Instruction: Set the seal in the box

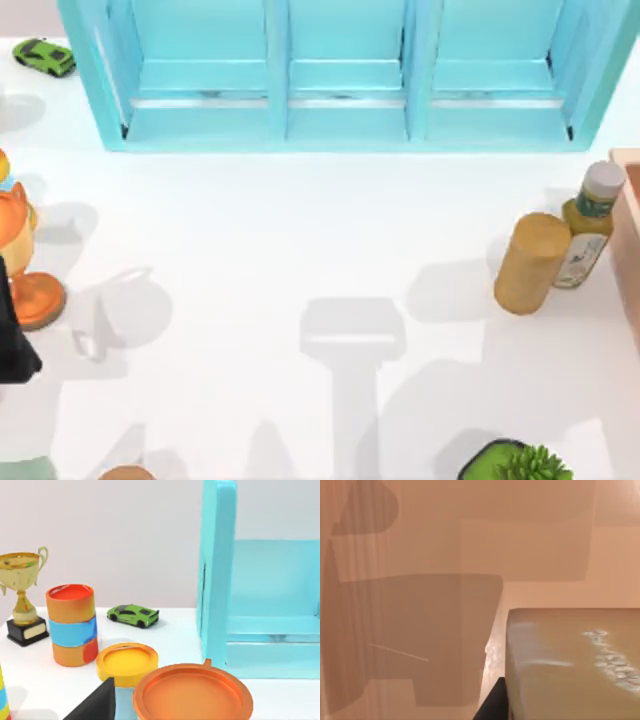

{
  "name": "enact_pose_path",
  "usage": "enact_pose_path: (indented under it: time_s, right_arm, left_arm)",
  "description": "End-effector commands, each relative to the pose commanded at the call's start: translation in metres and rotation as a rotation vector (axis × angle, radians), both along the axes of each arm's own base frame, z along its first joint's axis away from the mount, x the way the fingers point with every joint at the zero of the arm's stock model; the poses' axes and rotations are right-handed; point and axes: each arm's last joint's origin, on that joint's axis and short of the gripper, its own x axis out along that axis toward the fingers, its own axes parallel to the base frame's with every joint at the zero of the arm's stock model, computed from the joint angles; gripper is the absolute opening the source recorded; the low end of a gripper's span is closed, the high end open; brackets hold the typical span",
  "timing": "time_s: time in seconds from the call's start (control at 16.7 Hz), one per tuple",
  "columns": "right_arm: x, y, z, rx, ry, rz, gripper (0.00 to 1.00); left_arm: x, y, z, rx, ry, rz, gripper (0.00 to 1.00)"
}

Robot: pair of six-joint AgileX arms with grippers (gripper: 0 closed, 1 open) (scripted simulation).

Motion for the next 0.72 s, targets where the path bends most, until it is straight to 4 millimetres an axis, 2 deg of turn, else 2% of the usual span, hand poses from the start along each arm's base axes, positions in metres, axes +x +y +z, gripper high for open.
enact_pose_path:
  time_s: [0.36, 0.72]
  right_arm:
    - [0.0000, 0.0000, 0.0000, 0.000, 0.000, 0.000, 0.98]
    - [0.0000, 0.0000, 0.0000, 0.000, 0.000, 0.000, 1.00]
  left_arm:
    - [0.0000, 0.0000, 0.0000, 0.000, 0.000, 0.000, 1.00]
    - [0.0000, 0.0000, 0.0000, 0.000, 0.000, 0.000, 1.00]
